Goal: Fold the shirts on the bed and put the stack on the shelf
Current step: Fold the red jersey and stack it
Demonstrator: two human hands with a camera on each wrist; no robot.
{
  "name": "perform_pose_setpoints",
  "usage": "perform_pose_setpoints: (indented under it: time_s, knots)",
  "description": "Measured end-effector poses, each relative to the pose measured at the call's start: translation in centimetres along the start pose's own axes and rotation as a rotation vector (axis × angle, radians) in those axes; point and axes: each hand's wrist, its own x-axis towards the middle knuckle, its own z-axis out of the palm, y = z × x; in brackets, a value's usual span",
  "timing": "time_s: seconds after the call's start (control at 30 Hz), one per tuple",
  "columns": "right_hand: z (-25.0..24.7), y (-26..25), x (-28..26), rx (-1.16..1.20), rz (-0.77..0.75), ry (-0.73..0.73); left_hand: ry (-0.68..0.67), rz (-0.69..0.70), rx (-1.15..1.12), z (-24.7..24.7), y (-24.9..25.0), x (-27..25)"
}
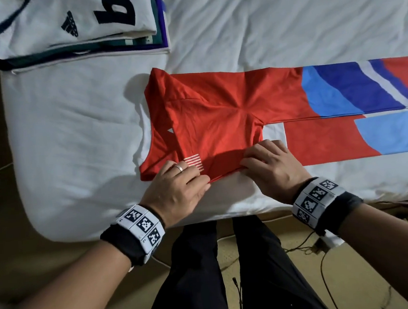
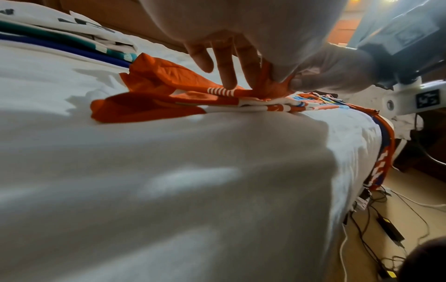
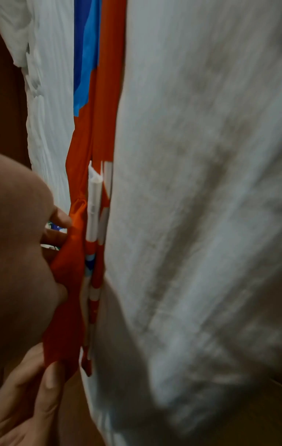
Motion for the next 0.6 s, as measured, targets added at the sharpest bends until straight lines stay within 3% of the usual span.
perform_pose_setpoints:
  time_s: [0.1,0.17,0.33,0.43,0.6]
  knots:
    - [-0.2,0.2,-0.7,-0.031,-0.035,-0.082,-0.071,0.021,-0.133,0.5,0.3,0.0]
    - [-0.3,-0.3,0.3,-0.024,-0.024,-0.092,-0.025,-0.067,-0.200,0.1,-0.8,0.7]
    - [0.4,-4.6,7.1,0.047,0.118,-0.027,0.261,-0.585,-0.160,-2.3,-8.0,3.0]
    - [1.3,-6.7,11.2,0.033,0.222,-0.110,0.207,-0.760,-0.143,-3.1,-12.5,4.0]
    - [2.1,-7.4,15.7,-0.062,0.349,-0.252,0.066,-0.802,-0.152,-3.3,-16.1,6.1]
